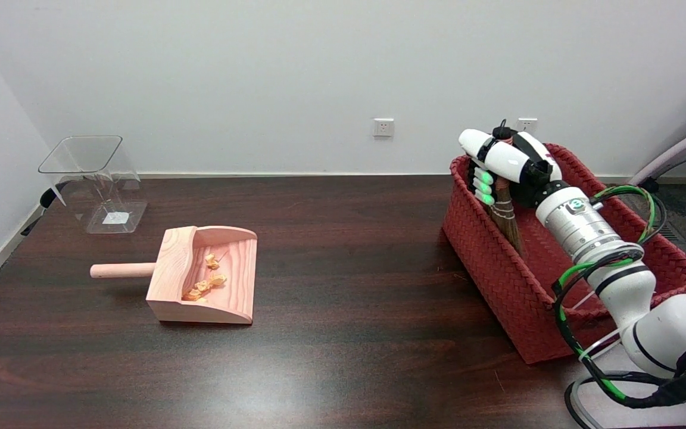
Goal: Place the broom into the brown storage basket.
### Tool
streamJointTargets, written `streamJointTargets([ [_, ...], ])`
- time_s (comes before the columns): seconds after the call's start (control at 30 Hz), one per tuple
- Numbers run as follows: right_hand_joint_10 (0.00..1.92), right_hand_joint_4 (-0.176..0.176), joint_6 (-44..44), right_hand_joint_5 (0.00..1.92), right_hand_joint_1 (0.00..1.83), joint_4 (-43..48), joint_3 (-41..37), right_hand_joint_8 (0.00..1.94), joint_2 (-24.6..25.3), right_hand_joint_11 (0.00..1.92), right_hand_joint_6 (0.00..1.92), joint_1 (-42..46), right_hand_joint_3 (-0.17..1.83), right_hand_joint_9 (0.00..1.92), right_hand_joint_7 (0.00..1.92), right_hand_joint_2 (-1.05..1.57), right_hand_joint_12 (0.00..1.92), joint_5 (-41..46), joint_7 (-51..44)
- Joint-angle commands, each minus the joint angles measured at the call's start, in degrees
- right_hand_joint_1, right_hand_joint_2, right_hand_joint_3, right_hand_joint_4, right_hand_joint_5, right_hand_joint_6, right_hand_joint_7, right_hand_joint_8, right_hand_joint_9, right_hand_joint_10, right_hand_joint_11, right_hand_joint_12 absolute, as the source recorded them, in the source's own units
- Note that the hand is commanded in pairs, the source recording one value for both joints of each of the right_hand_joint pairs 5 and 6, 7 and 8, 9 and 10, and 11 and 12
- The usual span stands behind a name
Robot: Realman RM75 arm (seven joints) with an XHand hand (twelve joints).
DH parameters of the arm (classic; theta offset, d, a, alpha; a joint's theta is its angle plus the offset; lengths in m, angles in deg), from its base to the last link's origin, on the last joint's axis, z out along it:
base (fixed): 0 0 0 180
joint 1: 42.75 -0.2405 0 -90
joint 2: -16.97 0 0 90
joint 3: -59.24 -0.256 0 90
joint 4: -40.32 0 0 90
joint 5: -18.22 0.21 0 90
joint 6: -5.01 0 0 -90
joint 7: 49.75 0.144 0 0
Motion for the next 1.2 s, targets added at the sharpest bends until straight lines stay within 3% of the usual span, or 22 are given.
streamJointTargets([
  [0.03, 1.92, 0.0, 0.4, 1.92, 0.97, -0.5, 1.4, 1.92, 0.4, 1.92, 1.92, -2.4, 0.87, 1.92, 1.92, 1.57, 1.92, -1.1, 0.0],
  [0.2, 1.92, 0.0, 0.2, 1.92, 0.91, -0.4, 2.4, 1.92, 0.4, 1.92, 1.92, -2.4, 0.9, 1.92, 1.92, 1.57, 1.92, -1.2, 0.0],
  [0.27, 1.92, 0.0, 0.0, 1.92, 0.85, 9.0, 6.5, 1.92, 0.8, 1.92, 1.92, -1.3, 0.92, 1.92, 1.92, 1.57, 1.92, 3.0, -0.2],
  [0.3, 1.92, 0.0, 0.4, 1.92, 0.83, -1.5, 2.6, 1.92, 0.3, 1.92, 1.92, -2.9, 0.92, 1.92, 1.92, 1.57, 1.92, -1.7, 0.1],
  [0.37, 1.91, 0.0, 0.4, 1.91, 0.82, -0.5, 3.3, 1.92, 0.4, 1.91, 1.91, -2.8, 0.92, 1.91, 1.92, 1.57, 1.91, -1.2, 0.0],
  [0.73, 1.16, 0.0, -0.2, 1.16, 0.78, -0.3, 3.5, 1.87, 0.6, 1.16, 1.16, -2.5, 0.89, 1.16, 1.87, 1.57, 1.16, -5.5, 0.0],
  [0.9, 0.96, 0.0, -0.2, 0.96, 0.8, -0.3, 3.5, 1.77, 0.5, 0.96, 0.96, -2.8, 0.9, 0.96, 1.77, 1.57, 0.96, -5.8, 0.0],
  [1.07, 0.72, 0.0, -0.5, 0.72, 0.79, -0.2, 3.8, 1.46, 0.4, 0.72, 0.72, -2.8, 0.93, 0.72, 1.46, 1.57, 0.72, -5.8, 0.0],
  [1.2, 0.48, 0.0, -0.6, 0.48, 0.8, -0.1, 3.9, 1.0, 0.4, 0.48, 0.48, -2.8, 0.97, 0.48, 1.0, 1.56, 0.48, -5.8, 0.0],
])
